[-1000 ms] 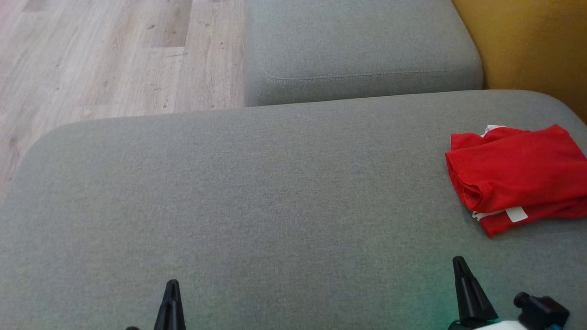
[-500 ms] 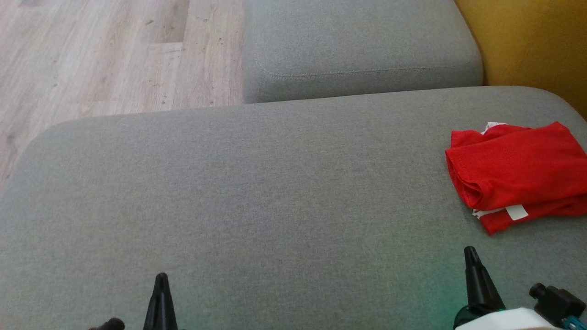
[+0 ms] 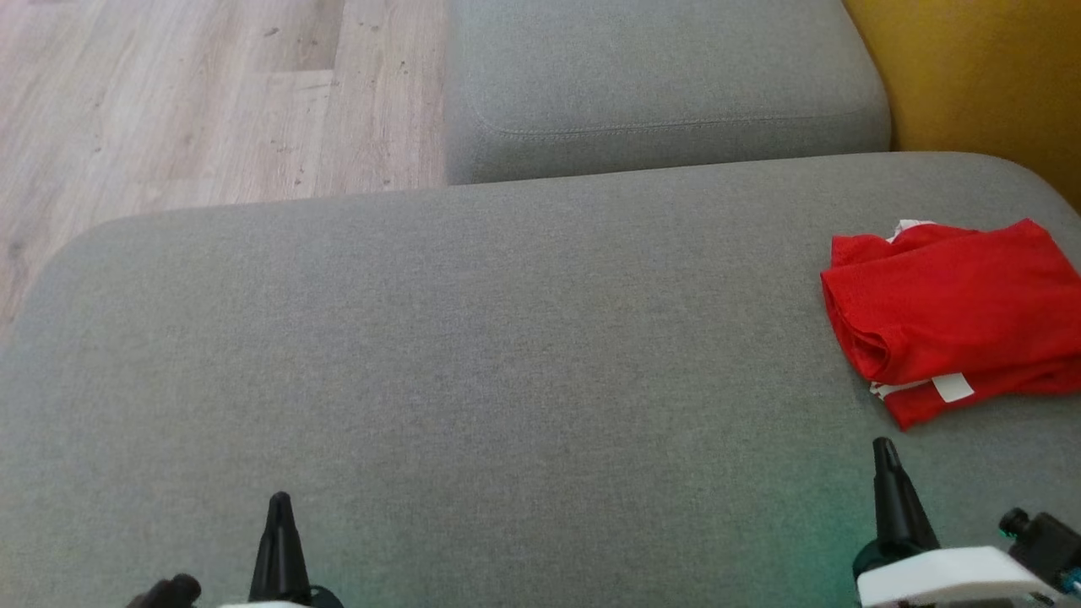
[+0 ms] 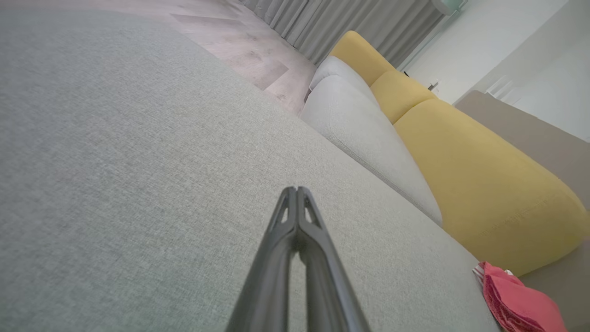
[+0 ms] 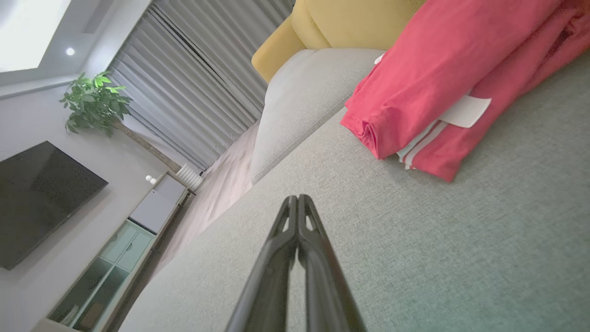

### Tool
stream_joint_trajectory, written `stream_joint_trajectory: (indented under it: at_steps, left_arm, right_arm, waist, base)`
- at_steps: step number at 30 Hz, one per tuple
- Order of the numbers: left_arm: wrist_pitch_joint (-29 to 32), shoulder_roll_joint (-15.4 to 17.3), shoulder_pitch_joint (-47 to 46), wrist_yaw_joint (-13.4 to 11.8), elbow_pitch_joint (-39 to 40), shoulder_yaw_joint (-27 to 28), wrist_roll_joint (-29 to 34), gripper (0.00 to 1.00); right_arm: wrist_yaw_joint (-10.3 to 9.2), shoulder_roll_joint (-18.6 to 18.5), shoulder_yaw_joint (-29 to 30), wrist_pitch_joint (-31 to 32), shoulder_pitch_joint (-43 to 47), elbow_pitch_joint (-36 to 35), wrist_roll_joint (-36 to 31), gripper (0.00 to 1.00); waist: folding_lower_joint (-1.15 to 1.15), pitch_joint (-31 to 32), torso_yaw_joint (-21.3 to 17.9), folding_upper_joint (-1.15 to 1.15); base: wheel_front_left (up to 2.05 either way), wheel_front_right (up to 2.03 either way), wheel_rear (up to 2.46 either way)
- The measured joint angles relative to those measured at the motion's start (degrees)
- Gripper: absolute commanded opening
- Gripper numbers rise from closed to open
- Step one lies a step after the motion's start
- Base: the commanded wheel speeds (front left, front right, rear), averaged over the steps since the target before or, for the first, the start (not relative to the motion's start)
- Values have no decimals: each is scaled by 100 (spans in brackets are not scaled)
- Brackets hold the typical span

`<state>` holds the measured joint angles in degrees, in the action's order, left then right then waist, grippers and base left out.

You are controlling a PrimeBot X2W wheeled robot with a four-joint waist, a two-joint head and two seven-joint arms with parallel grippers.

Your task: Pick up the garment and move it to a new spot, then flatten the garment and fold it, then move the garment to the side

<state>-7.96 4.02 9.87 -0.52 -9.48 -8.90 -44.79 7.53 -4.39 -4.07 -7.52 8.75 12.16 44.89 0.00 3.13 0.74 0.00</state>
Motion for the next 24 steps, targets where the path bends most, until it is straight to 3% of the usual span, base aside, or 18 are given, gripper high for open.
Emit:
stream_joint_trajectory:
  at_steps: [24]
  left_arm:
    - [390,9,-398,235,-183,334,-1591,0]
  right_arm:
    - [0,1,286,380,-366,98,1564,0]
  waist:
    - [0,-107,-24,0]
  base:
    - [0,0,0]
